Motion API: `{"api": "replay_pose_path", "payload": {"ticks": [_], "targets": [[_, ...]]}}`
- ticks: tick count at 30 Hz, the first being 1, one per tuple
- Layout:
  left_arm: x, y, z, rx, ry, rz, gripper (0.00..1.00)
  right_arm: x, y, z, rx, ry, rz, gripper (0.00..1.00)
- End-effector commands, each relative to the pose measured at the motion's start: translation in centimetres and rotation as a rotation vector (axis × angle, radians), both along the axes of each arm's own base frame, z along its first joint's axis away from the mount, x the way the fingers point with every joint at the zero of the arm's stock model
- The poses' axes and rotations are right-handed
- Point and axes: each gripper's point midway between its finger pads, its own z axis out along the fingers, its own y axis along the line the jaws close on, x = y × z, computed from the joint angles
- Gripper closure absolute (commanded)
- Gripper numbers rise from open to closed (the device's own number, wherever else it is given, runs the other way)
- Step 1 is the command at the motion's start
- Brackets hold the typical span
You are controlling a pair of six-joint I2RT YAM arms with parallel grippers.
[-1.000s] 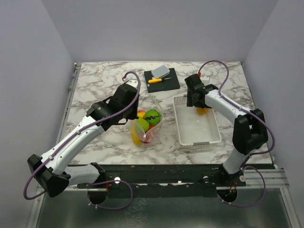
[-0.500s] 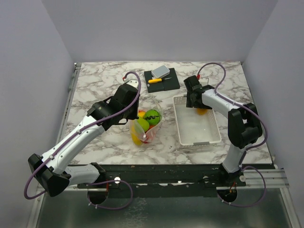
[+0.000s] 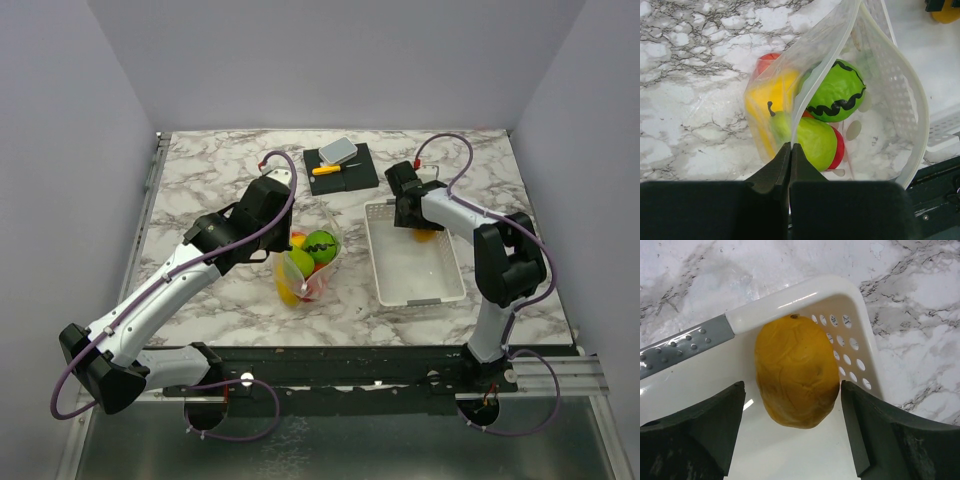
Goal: Place the food in the zip-top bag and seal the zipper
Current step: Pick up the fake fruit from the bin.
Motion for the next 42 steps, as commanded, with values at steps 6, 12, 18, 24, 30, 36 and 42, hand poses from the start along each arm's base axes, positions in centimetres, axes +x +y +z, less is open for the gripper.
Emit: {"api": "replay_pose_path", "payload": {"ticks": [6,12,18,24,30,36,42], "targets": [[-0.1,0.1,-0.8,0.017,0.016,-0.007,1.0,0.3,-1.5,-0.7,-0.054,-0.016,-0.041,0.33],[-0.1,0.0,-0.6,0.012,0.014,-0.009,1.0,0.0,-1.6,-0.1,-0.049,-0.023,-0.036,0.57],[-0.1,0.0,-0.5,0.011,0.01,-0.005,1.0,-0.6,-1.1,1.2,0.002,-0.046,-0.015,0.72],[0.0,0.1,-0.6,0.013,0.01,-0.002,1.0,-1.4,-0.2,3.2,0.074,-0.076,0.026,0.75],[0.1,0.2,-0.6,0.021,0.006,0.005,1.0,-2.3,1.7,7.1,0.193,-0.139,0.123,0.77],[0.3,-0.1,-0.7,0.011,0.007,0.006,1.0,-3.3,5.4,14.7,0.325,-0.306,0.322,0.77],[0.5,-0.3,-0.5,0.01,0.003,0.001,1.0,-5.3,9.9,21.9,0.474,-0.419,0.532,0.77]]}}
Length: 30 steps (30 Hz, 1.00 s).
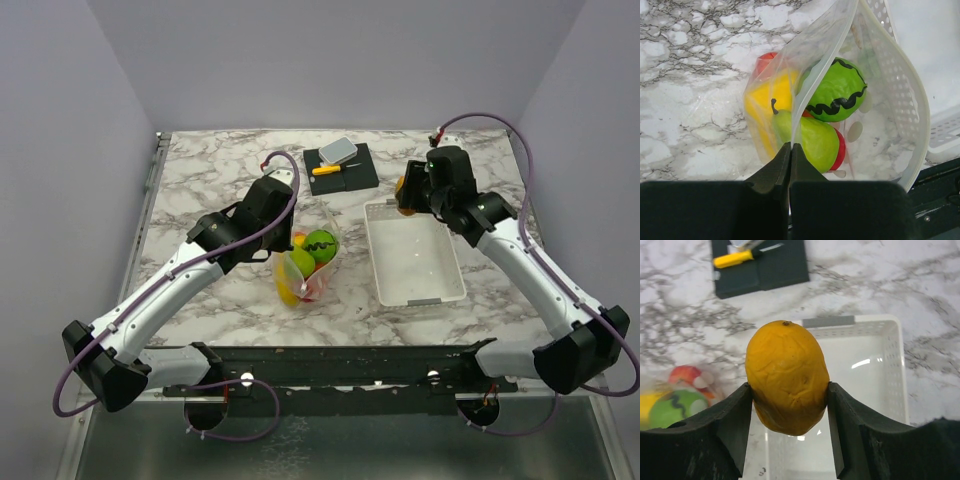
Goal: Place the food in the zip-top bag and seal the zipper
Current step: Pick up the fake fruit from the bin, then place the fake fruit in the zipper food storage bag.
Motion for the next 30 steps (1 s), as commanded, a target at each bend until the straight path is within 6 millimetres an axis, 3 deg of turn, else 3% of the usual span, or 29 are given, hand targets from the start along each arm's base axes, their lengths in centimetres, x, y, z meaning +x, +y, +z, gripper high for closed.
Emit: {"api": "replay_pose_path", "payload": {"ticks": [1,6,13,18,23,30], "targets": [[0.3,-0.2,0.0,0.001,-0.005,0.0,1.0,-1.7,4.3,5.2,0.1,-0.084,0.217,0.77],[0.3,-0.2,0.1,0.001,-0.01,-0.002,1.0,-3.8,7.8,8.4,0.141,-0.119,0.359,0.77],[0.4,-0.3,0.4,-0.005,-0.013,-0.004,1.0,-6.7,12.4,10.0,0.154,-0.116,0.523,0.77],[0.4,-0.3,0.5,-0.007,-0.014,-0.006,1.0,-8.6,15.6,9.0,0.115,-0.076,0.601,0.77],[0.3,-0.3,0.5,-0.008,-0.015,-0.005,1.0,-9.7,18.2,6.7,0.056,-0.027,0.64,0.77],[0.2,-0.3,0.7,-0.012,-0.018,-0.009,1.0,-10.1,19.8,3.8,0.0,0.025,0.649,0.73]]}}
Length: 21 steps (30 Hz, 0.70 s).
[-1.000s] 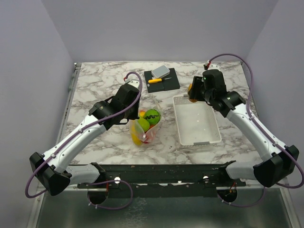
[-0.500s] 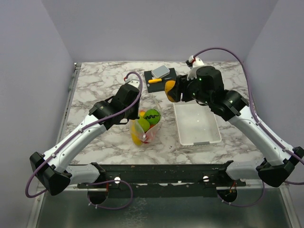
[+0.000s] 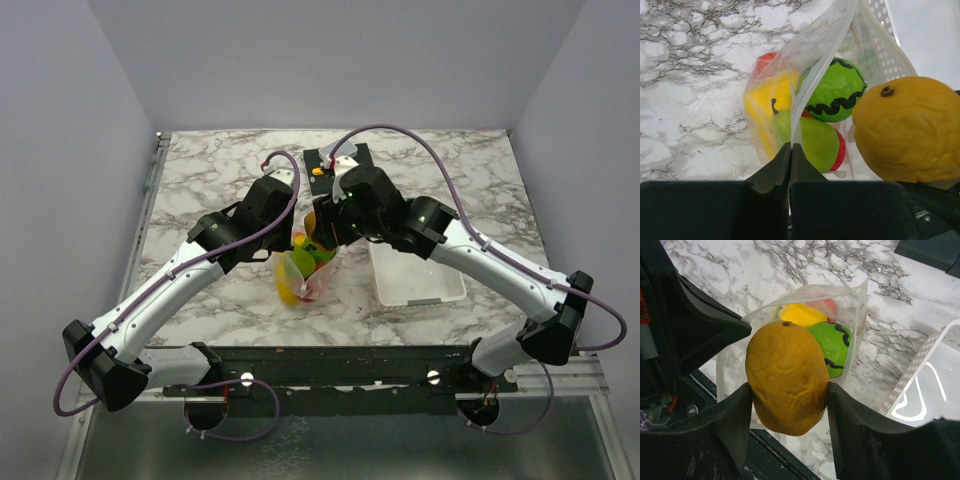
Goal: Place the food in the zip-top bag and seal the zipper
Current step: Place the fake fruit in the zipper food storage bag.
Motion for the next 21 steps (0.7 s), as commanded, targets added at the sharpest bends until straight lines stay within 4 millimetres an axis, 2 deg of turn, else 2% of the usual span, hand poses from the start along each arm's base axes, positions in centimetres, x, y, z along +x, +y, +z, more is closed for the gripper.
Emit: {"api": "replay_pose_path", "payload": {"ticks": [1,7,11,14,16,21], "targets": [[0.1,-0.2,0.8,-0.014,-0.02,-0.009,1.0,0.1,0.1,-0.9,-0.047,-0.005,-0.018,0.72],[0.1,-0.1,1.0,-0.015,-0.023,-0.011,1.0,0.2,0.9,-3.3,-0.086,0.038,-0.027,0.71],[0.0,-0.1,0.9,-0.012,-0.024,-0.014,1.0,0.2,0.7,-4.6,-0.127,0.055,-0.041,0.65],[0.0,-0.1,1.0,-0.013,-0.024,-0.016,1.0,0.3,0.7,-5.1,-0.142,0.063,-0.052,0.56],[0.0,-0.1,1.0,-0.014,-0.025,-0.016,1.0,0.3,0.7,-5.1,-0.144,0.067,-0.056,0.46],[0.0,0.0,0.9,-0.011,-0.024,-0.015,1.0,0.5,0.7,-4.0,-0.118,0.052,-0.075,0.25]]}}
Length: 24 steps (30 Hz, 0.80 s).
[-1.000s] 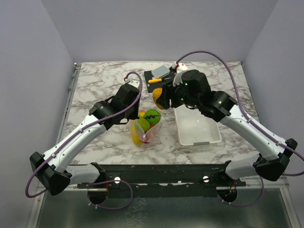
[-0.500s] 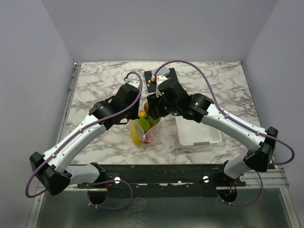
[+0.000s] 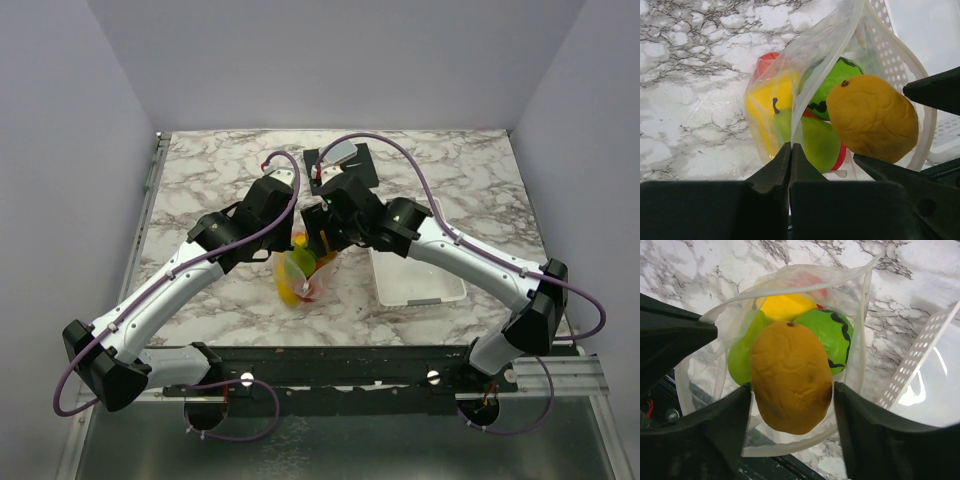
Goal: Place the food in the zip-top bag and seal the zipper
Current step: Place the fake fruit in the zipper food storage bag.
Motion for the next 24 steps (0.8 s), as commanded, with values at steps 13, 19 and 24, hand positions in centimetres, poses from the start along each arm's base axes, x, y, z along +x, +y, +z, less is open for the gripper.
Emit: {"api": "replay_pose_path", "payload": {"ticks": [13,19,24], "targets": [[-0.3,0.1,0.7,-0.019,-0.018,-0.008,1.0,-0.1,-1.4,6.5,0.129,-0.092,-0.08,0.15],[-0.3,0.0,1.0,-0.028,-0.02,-0.011,1.0,-0.9,-2.8,8.4,0.176,-0.106,-0.105,0.15],[-0.5,-0.2,0.9,-0.036,-0.013,-0.017,1.0,-2.1,-3.9,8.8,0.216,-0.082,-0.128,0.16]]}}
